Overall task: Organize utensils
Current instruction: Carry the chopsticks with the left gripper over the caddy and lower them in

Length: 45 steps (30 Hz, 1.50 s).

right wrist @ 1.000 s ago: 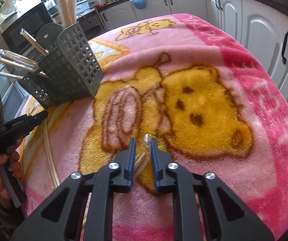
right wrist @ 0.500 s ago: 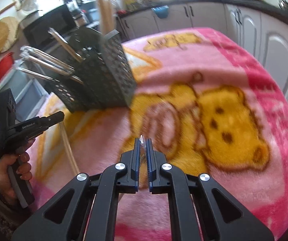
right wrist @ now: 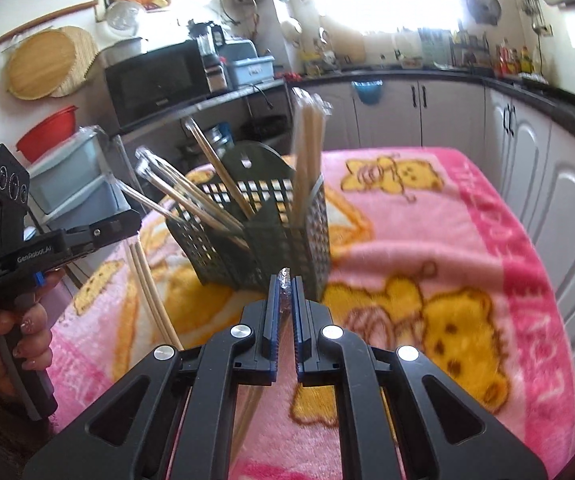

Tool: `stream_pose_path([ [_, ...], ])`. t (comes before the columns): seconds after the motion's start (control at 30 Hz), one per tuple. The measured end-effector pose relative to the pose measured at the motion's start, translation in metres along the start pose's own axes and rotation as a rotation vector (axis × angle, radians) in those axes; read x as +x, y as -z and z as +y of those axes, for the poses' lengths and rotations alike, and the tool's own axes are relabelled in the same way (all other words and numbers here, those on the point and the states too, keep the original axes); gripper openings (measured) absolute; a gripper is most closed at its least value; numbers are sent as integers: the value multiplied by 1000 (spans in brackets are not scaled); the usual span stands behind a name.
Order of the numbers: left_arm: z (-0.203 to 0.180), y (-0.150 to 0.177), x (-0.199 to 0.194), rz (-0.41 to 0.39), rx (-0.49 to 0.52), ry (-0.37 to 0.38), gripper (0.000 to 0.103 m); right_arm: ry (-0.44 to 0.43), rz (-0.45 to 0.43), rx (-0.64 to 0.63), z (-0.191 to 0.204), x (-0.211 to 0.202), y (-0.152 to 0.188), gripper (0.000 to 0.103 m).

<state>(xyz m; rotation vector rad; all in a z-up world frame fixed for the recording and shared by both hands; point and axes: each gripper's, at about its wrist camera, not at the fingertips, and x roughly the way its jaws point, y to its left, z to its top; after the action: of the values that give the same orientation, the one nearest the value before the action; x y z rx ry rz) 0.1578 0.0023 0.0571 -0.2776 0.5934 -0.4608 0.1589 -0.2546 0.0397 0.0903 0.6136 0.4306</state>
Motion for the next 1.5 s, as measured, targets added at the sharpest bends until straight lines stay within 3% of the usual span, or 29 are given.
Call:
stream_pose_path([
  [0.87,-81,-50,-1,-67,171,163,1,57,-221,-68,11,-61,-60,6],
  [1.5,-100,-101,-9,-144,201,211,1,63,-350,-107,15,-85,-106,6],
])
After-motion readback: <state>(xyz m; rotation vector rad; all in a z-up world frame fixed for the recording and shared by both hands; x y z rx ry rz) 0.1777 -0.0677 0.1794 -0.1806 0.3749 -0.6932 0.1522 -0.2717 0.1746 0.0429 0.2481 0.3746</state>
